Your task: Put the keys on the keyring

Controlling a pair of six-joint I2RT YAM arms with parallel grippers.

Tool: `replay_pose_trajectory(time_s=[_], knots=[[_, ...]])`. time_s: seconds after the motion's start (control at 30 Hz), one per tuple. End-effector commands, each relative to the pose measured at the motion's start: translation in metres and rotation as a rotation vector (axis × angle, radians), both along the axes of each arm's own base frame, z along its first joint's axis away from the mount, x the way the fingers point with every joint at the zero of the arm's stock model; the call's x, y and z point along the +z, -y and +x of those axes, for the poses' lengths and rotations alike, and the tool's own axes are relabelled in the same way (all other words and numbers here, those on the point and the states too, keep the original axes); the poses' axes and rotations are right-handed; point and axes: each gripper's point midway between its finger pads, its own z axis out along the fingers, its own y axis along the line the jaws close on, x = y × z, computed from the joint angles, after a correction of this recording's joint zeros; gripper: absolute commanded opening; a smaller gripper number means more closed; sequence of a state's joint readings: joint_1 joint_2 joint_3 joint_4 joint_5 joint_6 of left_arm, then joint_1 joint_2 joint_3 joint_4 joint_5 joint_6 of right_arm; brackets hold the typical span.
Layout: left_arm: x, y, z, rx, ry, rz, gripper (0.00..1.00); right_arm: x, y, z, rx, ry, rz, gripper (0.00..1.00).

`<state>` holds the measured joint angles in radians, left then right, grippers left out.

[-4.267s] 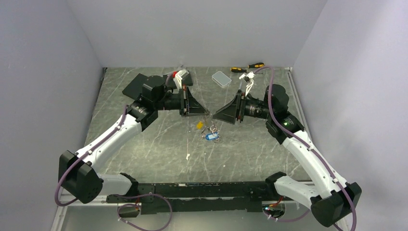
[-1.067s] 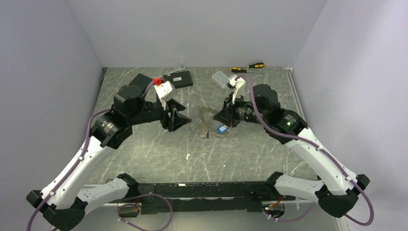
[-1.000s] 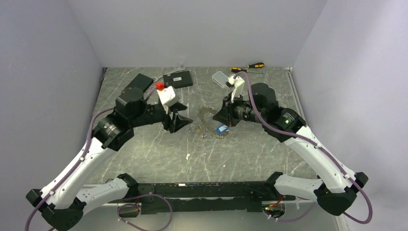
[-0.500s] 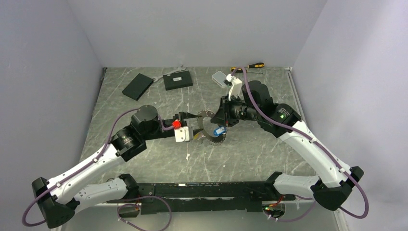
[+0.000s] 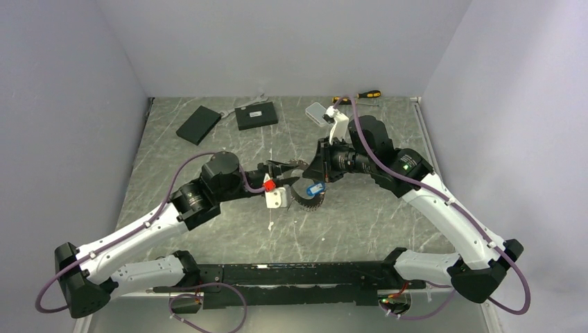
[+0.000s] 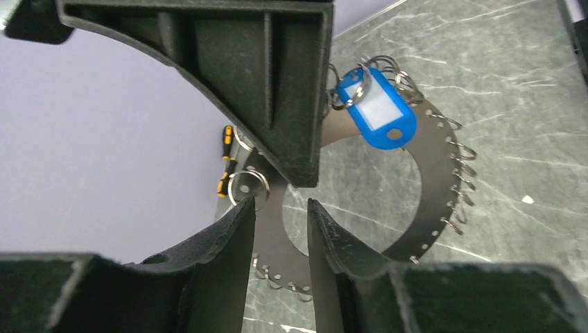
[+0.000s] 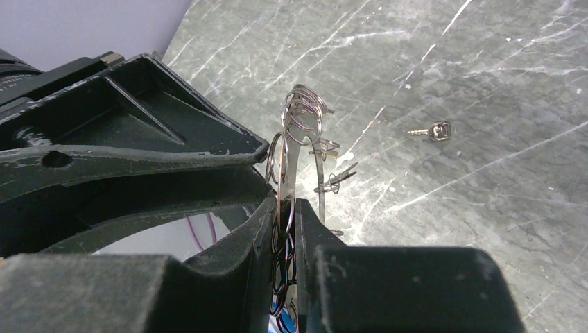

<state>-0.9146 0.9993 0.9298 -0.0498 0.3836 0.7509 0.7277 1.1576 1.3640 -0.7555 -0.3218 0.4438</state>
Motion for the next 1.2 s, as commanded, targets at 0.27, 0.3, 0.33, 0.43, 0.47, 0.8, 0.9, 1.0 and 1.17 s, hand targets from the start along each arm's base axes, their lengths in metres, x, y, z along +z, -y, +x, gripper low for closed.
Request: replay_pose_trajectory(time_s=[0.27, 0.3, 0.33, 0.43, 0.47, 0.8, 0.9, 1.0, 1.17], knots=[[0.045, 0.000, 0.011, 0.055, 0.137, -0.065, 0.34, 0.028, -0.009, 0.000, 0.014, 0.041, 0.106, 0.00], [0.045, 0.000, 0.011, 0.053, 0.140, -0.062, 0.35, 0.029, -0.010, 0.000, 0.014, 0.040, 0.109, 0.00], [0.038, 0.001, 0.009, 0.044, 0.128, -0.039, 0.35, 0.030, -0.010, 0.000, 0.015, 0.040, 0.110, 0.00], [0.033, 0.003, 0.006, 0.018, 0.120, -0.021, 0.37, 0.032, -0.009, -0.001, 0.012, 0.039, 0.114, 0.00], [0.032, 0.005, 0.006, 0.011, 0.118, -0.016, 0.37, 0.031, -0.009, -0.001, 0.012, 0.039, 0.115, 0.00], [0.027, 0.011, 0.011, 0.013, 0.143, 0.033, 0.21, 0.029, -0.008, -0.007, 0.024, 0.019, 0.120, 0.00], [0.027, 0.011, 0.013, 0.024, 0.165, 0.048, 0.16, 0.028, -0.009, -0.009, 0.038, 0.011, 0.121, 0.00], [0.026, 0.012, 0.015, 0.033, 0.178, 0.059, 0.05, 0.029, -0.010, -0.011, 0.045, 0.008, 0.125, 0.00], [0.024, 0.012, 0.014, 0.030, 0.173, 0.074, 0.00, 0.029, -0.008, -0.011, 0.040, 0.011, 0.119, 0.00]])
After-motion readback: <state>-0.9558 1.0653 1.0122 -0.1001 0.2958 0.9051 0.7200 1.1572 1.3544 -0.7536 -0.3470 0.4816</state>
